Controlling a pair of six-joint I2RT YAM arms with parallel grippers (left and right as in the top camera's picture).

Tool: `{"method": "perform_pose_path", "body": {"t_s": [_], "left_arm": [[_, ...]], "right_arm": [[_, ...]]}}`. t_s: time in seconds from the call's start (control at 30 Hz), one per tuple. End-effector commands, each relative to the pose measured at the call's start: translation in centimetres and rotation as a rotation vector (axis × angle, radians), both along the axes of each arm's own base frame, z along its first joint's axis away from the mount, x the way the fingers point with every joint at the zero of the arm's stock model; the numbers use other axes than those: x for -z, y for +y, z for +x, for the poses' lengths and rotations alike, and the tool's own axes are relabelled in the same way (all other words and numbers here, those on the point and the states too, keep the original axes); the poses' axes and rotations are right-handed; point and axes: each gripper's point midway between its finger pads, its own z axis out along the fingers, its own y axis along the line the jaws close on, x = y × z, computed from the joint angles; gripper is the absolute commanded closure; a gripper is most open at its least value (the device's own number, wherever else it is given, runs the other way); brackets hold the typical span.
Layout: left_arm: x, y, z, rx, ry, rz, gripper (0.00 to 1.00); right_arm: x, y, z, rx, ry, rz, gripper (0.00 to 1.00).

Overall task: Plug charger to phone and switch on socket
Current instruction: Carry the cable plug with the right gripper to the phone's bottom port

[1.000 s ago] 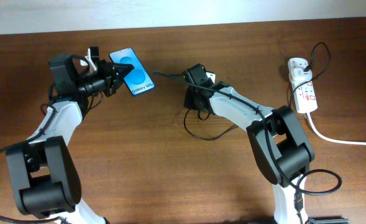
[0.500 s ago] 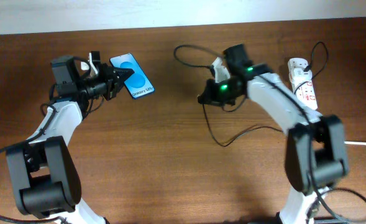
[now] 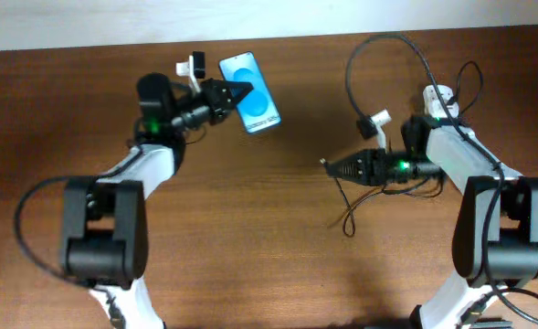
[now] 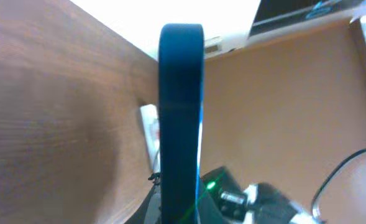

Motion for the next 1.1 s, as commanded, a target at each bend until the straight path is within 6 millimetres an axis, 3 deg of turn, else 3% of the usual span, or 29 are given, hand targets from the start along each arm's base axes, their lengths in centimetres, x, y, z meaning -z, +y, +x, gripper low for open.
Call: {"method": "perform_pose_path", "body": {"t_s": [0.0,0.1,0.2,0.33,0.43,0.5,0.7,0.83,1.07], "left_arm": [[2.1,-2.6,0.5,-0.029,0.234,-0.1,1.0],[3.4,-4.7,0.0,-0.023,0.297,-0.11,1.0],[2.2,-6.2,0.1,-0.044,0.225,-0.124,1.0],[1.8,-6.5,0.3,-0.051,0.209,-0.129,1.0],[1.8,-6.5,0.3,-0.053,0.209,-0.128,1.0],[1.8,-6.2,0.7,-0.074,0.207,-0.129,1.0],[1.0,-4.2,1.4,-0.055,0.194,-0.137,1.0],[0.6,-3.0,1.5,-0.037,0.188,-0.14,1.0],[0.6,-3.5,0.7,0.013,0.243,-0.16,1.0]], "right_arm": [[-0.3,0.0,-0.1,0.021,-0.088,0.061,0.96],[-0.1,0.0,0.2,0.021,-0.095,0.06,0.96],[0.1,-0.1,1.0,0.026,-0.041,0.063,0.96],[0.3,-0.3,3.4,0.043,0.157,0.074,0.96],[1.6,-0.5,5.0,0.092,0.326,-0.001,0.96],[1.1,0.1,6.0,0.092,0.383,0.009,0.96],[0.0,5.1,6.0,-0.011,0.33,-0.006,0.96],[0.1,5.4,6.6,0.011,0.317,-0.026,0.96],[0.1,6.6,7.3,0.021,0.225,-0.052,0.96]]}}
